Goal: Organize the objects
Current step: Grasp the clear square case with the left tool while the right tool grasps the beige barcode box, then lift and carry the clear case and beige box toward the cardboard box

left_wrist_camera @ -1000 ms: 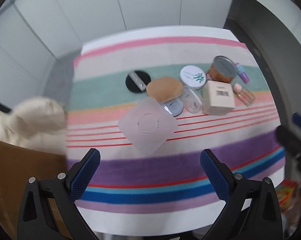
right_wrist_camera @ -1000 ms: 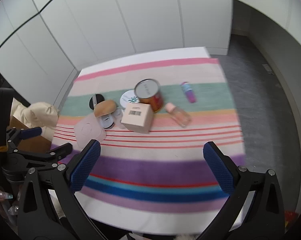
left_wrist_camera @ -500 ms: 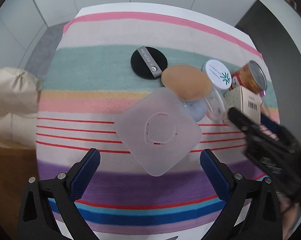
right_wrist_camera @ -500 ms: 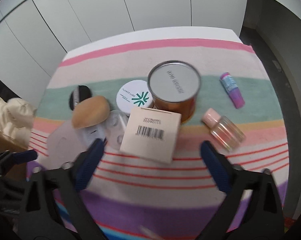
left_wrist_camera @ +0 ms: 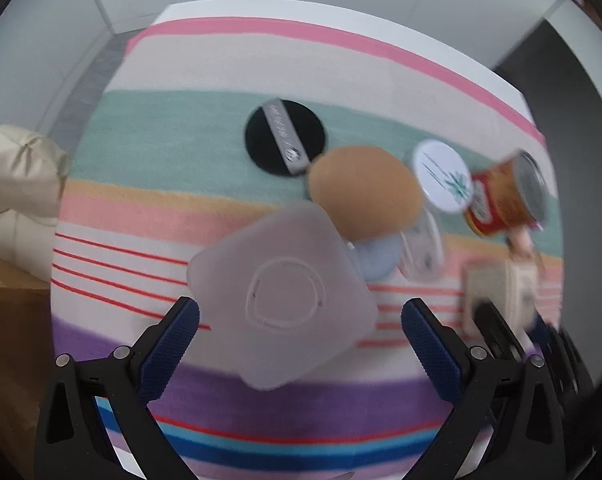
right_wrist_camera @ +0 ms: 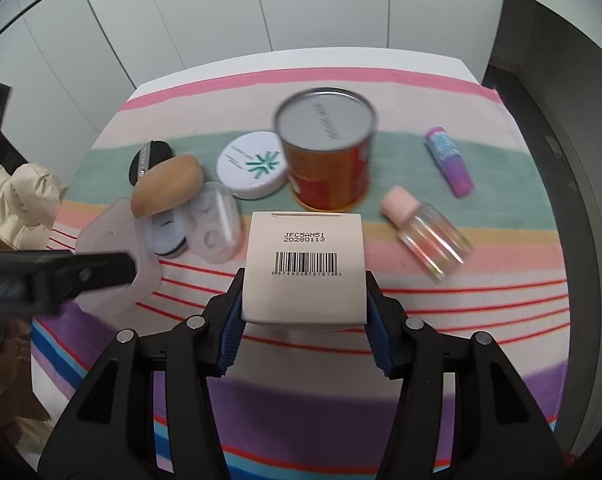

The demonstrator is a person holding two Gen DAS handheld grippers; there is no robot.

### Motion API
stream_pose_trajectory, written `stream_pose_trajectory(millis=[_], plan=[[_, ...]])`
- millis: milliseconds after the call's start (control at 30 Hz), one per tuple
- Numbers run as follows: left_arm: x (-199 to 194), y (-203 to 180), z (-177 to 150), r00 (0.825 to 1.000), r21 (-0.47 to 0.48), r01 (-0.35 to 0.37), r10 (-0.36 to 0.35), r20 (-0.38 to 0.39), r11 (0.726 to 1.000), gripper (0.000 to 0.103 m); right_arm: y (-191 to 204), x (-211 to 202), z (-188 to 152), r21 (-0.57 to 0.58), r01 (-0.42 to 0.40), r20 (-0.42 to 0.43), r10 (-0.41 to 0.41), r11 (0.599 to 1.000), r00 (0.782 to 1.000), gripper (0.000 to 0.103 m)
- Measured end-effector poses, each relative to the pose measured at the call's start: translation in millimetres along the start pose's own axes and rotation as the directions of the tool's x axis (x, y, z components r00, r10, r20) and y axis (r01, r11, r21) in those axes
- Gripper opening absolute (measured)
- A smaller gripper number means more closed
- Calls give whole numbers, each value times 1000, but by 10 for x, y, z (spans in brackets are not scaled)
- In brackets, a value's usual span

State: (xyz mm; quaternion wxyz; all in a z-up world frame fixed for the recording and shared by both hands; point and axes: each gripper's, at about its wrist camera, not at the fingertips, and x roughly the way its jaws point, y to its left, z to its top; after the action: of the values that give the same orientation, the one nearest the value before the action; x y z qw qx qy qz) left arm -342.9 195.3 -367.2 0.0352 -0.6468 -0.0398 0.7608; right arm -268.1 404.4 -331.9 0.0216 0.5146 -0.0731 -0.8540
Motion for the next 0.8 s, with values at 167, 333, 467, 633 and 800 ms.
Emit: stream_pose_trajectory(millis=[167,333,467,633,800], plan=[[231,11,36,999,-44,-44,45,1,998,100,-99,-65,-51,18,-6,-6,6,1000,1000,55],[167,-118,-2,992,35,-113,111,52,993,89,-96,-81,-33,13,-3,-15,3,1000,1000,55],[81,-169,-10,987,88,-148,142,71,985,88,-88,-102,-11,9,2,-8,-2,1000,1000,55],[-133,-209,1,987,119,-150,142,77,982,88,-81,-220,72,4,19,0,-19,1000,1000,55],[-462,-109,-95,985,104,-139,127,117,985,88,-14,-465,216,-6,26,27,-26,1000,999,55]])
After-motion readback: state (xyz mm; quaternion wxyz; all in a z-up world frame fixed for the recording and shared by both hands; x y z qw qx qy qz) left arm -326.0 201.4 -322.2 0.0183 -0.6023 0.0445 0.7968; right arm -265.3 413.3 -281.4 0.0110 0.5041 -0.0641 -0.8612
